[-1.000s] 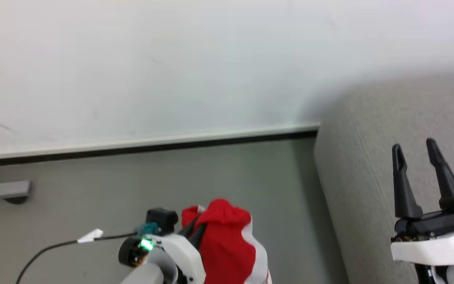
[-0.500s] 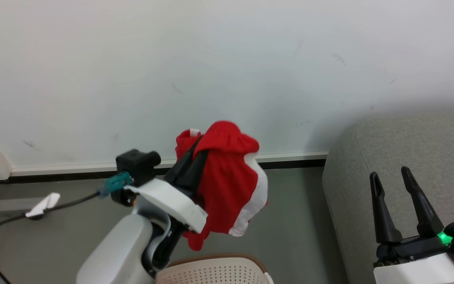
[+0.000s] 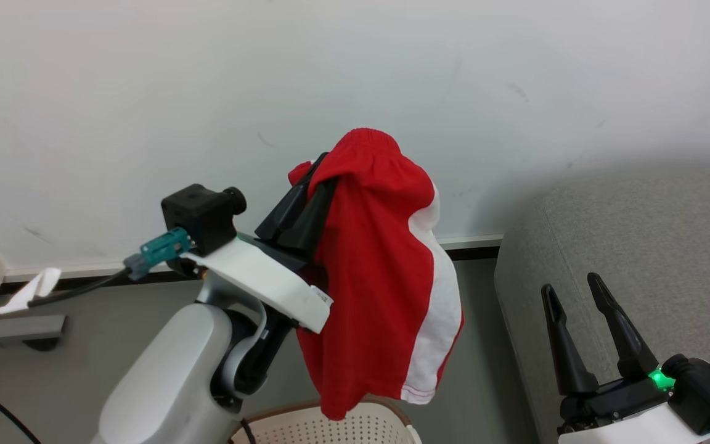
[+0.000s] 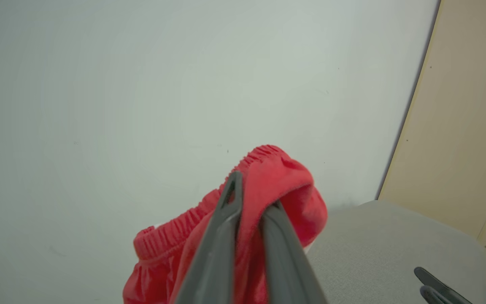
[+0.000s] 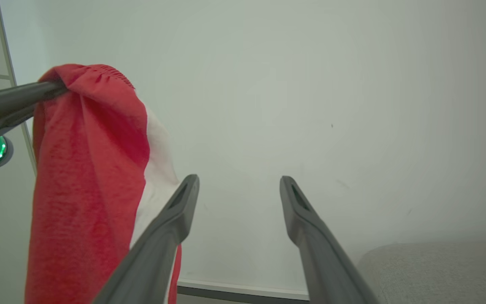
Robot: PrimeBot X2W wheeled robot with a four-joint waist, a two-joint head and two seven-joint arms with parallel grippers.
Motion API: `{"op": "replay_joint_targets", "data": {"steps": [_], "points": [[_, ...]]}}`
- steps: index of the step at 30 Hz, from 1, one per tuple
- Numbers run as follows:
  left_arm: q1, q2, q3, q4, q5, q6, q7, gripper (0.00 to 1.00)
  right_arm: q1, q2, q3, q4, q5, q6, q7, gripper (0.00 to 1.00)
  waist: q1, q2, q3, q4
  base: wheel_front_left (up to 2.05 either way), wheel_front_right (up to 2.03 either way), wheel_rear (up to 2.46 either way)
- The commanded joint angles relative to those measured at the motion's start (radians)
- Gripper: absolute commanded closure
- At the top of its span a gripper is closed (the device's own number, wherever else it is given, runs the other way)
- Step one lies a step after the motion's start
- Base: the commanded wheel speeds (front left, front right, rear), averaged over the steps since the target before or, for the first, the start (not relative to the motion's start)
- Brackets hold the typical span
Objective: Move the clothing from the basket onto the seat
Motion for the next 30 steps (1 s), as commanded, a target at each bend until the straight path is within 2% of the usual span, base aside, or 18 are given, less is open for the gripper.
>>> {"op": "replay_joint_targets", "data": {"steps": [1, 12, 18, 26, 30], "points": [[0.012, 0.007, 0.002, -0.008, 0.006, 0.005, 0.003, 1.0, 0.003, -0.012, 0.003, -0.004, 0.007, -0.002, 0.001, 0.0, 0.0, -0.0001, 0.003, -0.001, 0.0, 0.0, 0.0], [0.003, 0.005, -0.008, -0.007, -0.003, 0.002, 0.006, 1.0, -0.028, -0.048, 0.112, 0.022, 0.087, -0.002, 0.001, 0.0, 0.0, -0.0001, 0.005, 0.003, 0.0, 0.0, 0.0], [-0.004, -0.002, -0.022, -0.016, -0.006, -0.005, 0.01, 1.0, -0.057, -0.107, 0.222, 0.072, 0.176, -0.002, 0.001, 0.0, 0.0, -0.0001, 0.007, 0.02, 0.0, 0.0, 0.0], [-0.003, -0.028, -0.083, -0.038, 0.003, -0.027, 0.031, 1.0, -0.162, -0.196, 0.4, 0.207, 0.325, -0.002, 0.001, 0.0, 0.0, -0.0001, 0.007, 0.072, 0.0, 0.0, 0.0], [0.01, -0.046, -0.116, -0.049, -0.004, -0.038, 0.042, 1.0, -0.217, -0.229, 0.5, 0.265, 0.431, -0.002, 0.001, 0.0, 0.0, -0.0001, 0.003, 0.101, 0.0, 0.0, 0.0]]}}
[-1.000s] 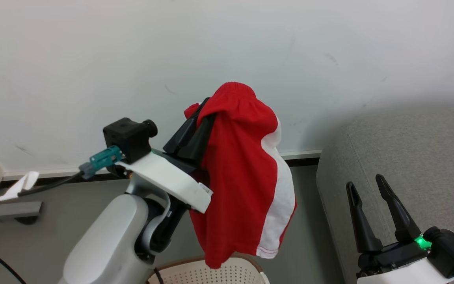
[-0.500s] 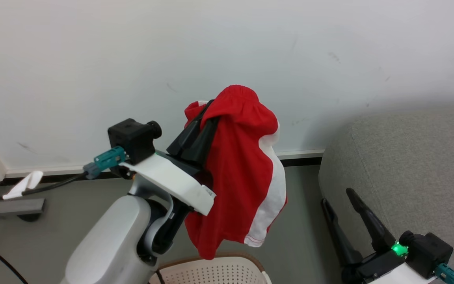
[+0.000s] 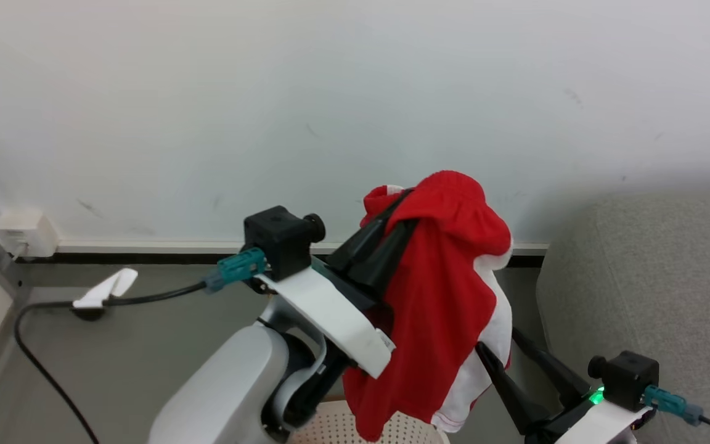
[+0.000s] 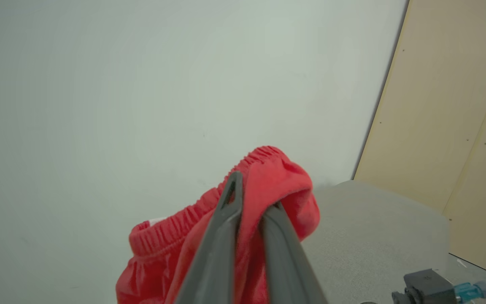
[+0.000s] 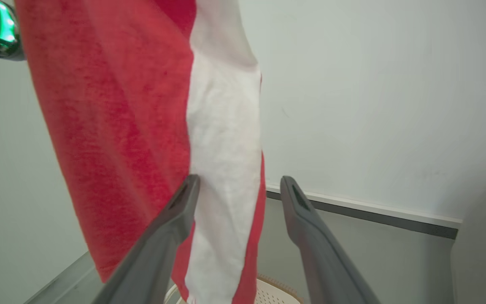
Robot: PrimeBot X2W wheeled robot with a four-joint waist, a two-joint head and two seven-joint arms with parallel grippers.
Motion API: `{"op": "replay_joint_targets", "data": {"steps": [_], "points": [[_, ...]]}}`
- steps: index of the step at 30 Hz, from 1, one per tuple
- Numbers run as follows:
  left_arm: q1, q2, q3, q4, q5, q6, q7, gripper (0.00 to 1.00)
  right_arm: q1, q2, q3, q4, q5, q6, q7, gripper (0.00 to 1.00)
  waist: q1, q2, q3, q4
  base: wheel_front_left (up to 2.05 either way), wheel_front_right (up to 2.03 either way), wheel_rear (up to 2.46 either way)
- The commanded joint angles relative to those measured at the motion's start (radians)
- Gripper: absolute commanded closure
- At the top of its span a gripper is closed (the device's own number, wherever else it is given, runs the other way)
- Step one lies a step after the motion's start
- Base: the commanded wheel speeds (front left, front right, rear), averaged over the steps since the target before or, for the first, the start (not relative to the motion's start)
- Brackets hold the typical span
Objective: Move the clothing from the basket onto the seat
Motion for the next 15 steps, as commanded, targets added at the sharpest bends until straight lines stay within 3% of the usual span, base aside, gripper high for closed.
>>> {"op": "replay_joint_targets", "data": {"steps": [1, 8, 15], "points": [[0.011, 0.0, -0.004, -0.006, -0.004, -0.005, 0.004, 1.0, -0.017, -0.017, 0.008, 0.008, 0.014, -0.002, 0.001, 0.0, -0.0001, -0.0001, -0.003, 0.013, 0.0, 0.0, 0.0], [0.026, -0.021, -0.051, -0.016, -0.021, -0.025, 0.027, 1.0, -0.109, -0.06, 0.188, 0.002, 0.176, -0.002, 0.001, 0.0, -0.0001, -0.0001, -0.008, 0.063, 0.0, 0.0, 0.0], [0.042, -0.031, -0.079, -0.018, -0.033, -0.032, 0.034, 1.0, -0.159, -0.059, 0.265, -0.006, 0.242, -0.002, 0.001, 0.0, -0.0001, -0.0001, -0.009, 0.103, 0.0, 0.0, 0.0]]}}
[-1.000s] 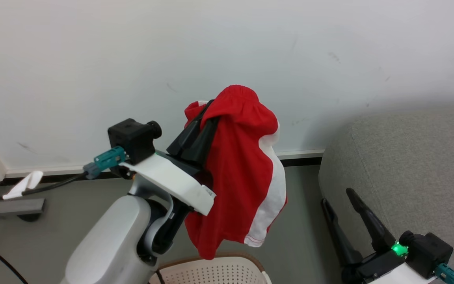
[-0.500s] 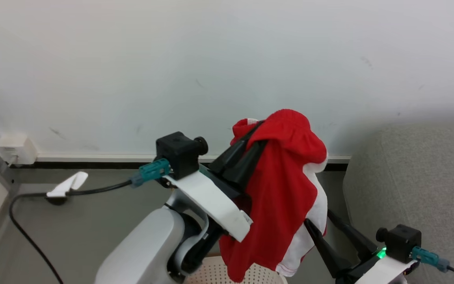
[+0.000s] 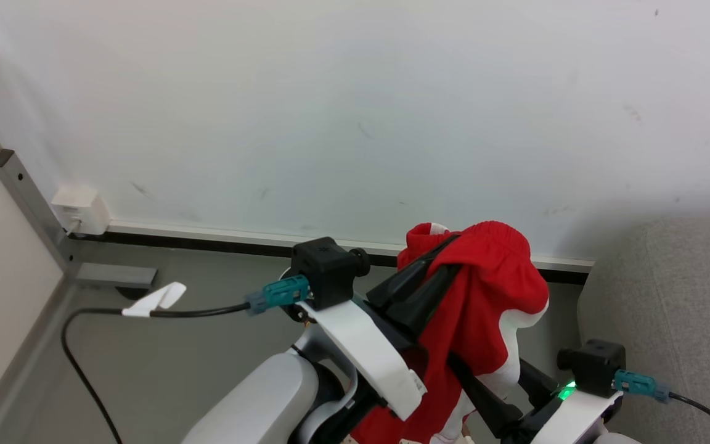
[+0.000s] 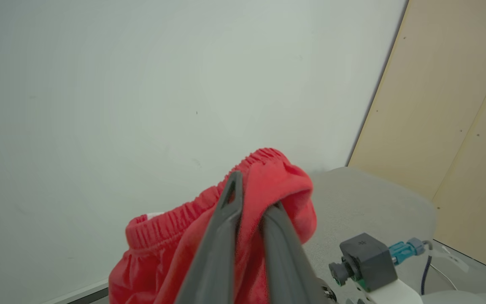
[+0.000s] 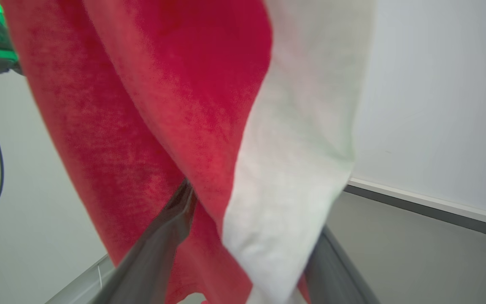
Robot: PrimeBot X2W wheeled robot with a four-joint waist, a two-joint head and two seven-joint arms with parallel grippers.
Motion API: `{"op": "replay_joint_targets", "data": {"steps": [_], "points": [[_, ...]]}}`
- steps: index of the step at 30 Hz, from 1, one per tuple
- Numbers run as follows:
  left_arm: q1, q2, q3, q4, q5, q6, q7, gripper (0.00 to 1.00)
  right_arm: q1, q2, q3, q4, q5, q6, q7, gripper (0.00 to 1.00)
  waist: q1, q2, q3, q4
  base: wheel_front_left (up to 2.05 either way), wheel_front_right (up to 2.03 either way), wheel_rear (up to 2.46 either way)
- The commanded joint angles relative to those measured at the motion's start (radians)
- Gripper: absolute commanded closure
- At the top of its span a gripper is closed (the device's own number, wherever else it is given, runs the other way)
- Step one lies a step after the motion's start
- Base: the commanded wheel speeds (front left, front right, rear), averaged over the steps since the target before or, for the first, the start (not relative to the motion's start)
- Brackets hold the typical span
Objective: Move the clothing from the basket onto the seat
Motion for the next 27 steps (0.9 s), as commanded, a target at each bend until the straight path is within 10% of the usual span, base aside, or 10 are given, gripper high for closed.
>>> {"op": "replay_joint_targets", "data": {"steps": [1, 5, 6, 8, 27], "points": [[0.009, 0.001, 0.0, -0.001, -0.016, -0.003, -0.002, 1.0, -0.015, 0.0, 0.002, 0.002, -0.002, -0.002, 0.001, 0.0, -0.0001, 0.0, 0.0, 0.006, 0.0, 0.0, 0.0], [0.016, 0.003, 0.002, 0.005, -0.02, 0.005, -0.004, 1.0, -0.01, 0.021, -0.007, 0.007, -0.013, -0.002, 0.001, 0.08, -0.0001, 0.0, -0.001, 0.016, 0.0, 0.0, 0.0], [0.017, 0.005, 0.003, 0.006, -0.02, 0.007, -0.005, 1.0, -0.006, 0.024, -0.01, 0.005, -0.015, -0.002, 0.001, 0.49, -0.0001, 0.0, -0.002, 0.017, 0.0, 0.0, 0.0], [0.019, 0.009, 0.006, 0.008, -0.019, 0.008, -0.007, 1.0, 0.001, 0.025, -0.019, -0.003, -0.02, -0.002, 0.001, 1.0, -0.0001, 0.0, -0.001, 0.016, 0.0, 0.0, 0.0], [0.07, 0.047, 0.025, 0.052, -0.026, 0.038, -0.033, 1.0, 0.097, 0.042, -0.286, -0.101, -0.181, -0.002, 0.001, 1.0, -0.0001, 0.0, 0.01, -0.069, 0.0, 0.0, 0.0]]}}
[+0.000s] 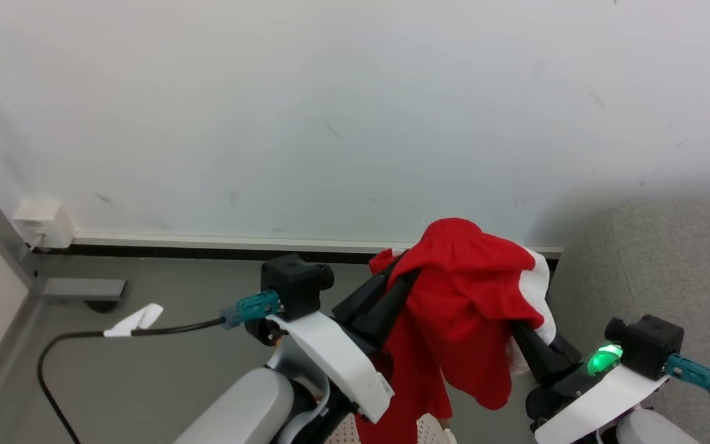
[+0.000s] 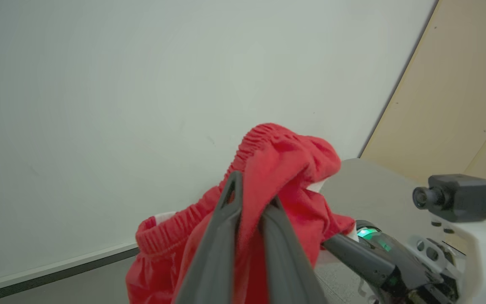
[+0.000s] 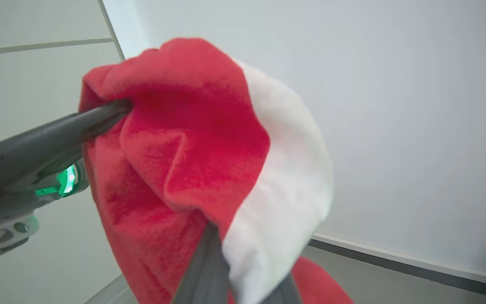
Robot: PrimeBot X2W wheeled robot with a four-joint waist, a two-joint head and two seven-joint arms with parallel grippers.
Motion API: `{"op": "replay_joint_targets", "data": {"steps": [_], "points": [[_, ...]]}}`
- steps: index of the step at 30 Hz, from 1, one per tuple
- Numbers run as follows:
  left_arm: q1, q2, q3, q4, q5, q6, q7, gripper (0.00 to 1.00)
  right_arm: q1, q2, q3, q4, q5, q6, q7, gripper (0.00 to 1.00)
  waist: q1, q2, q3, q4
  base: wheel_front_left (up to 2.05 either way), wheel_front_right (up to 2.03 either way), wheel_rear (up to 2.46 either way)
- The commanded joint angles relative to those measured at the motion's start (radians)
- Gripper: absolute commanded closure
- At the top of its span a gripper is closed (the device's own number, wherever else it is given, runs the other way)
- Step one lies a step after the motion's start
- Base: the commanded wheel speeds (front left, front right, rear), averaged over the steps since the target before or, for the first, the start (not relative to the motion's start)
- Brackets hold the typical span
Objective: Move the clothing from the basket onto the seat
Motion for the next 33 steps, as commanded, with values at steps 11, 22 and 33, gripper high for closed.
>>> {"op": "replay_joint_targets", "data": {"steps": [11, 22, 33], "points": [[0.036, 0.006, -0.021, 0.007, 0.001, -0.009, -0.025, 0.0, 0.022, -0.011, -0.174, -0.085, -0.101, -0.002, 0.001, 1.0, 0.0, -0.0001, 0.009, -0.13, 0.0, 0.0, 0.0], [0.029, 0.02, -0.039, 0.026, 0.057, -0.013, -0.09, 0.0, -0.013, -0.056, -0.288, -0.19, -0.151, -0.002, 0.001, 1.0, 0.0, -0.0001, 0.042, -0.328, 0.0, 0.0, 0.0], [-0.001, 0.039, -0.061, 0.055, 0.114, -0.026, -0.146, 0.0, 0.029, -0.087, -0.408, -0.308, -0.176, -0.002, 0.001, 1.0, 0.0, -0.0001, 0.094, -0.472, 0.0, 0.0, 0.0]]}}
